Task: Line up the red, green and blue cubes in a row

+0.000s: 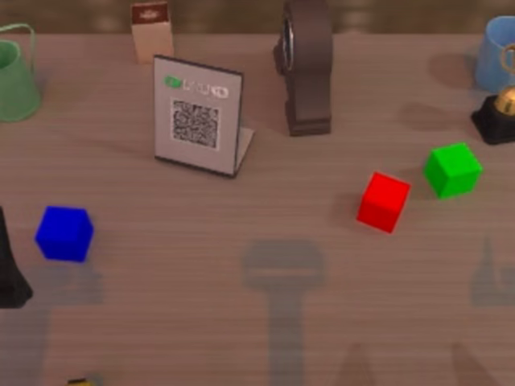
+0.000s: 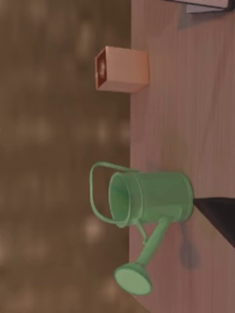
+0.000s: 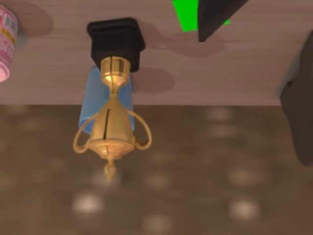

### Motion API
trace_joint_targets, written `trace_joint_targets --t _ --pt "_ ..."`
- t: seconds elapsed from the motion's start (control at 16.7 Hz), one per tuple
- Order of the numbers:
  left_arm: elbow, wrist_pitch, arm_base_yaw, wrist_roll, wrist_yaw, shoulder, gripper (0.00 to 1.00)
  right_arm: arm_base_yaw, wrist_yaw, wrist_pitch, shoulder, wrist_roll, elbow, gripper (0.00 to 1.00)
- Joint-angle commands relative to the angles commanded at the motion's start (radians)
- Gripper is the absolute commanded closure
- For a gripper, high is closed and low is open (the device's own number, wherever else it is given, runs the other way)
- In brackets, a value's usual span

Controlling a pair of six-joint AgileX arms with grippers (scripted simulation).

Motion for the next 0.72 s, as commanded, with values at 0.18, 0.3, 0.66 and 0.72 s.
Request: trace_joint_targets --t 0.18,0.3,0.66,0.72 --pt "0.0 0.0 0.0 0.0 0.0 0.0 0.0 0.003 -0.001 -0.007 0.01 -0.004 0.01 0.0" --pt "0.0 0.0 0.0 0.0 0.0 0.0 0.0 0.017 -0.002 -0.043 0.061 -0.025 0.061 0.0" --pt "0.0 0.0 0.0 0.0 0.0 0.0 0.0 0.096 0.002 -0.285 0.469 -0.163 0.443 0.0" --pt "0.0 0.0 0.0 0.0 0.0 0.0 0.0 0.114 0.003 -0.341 0.572 -0.193 0.528 0.0"
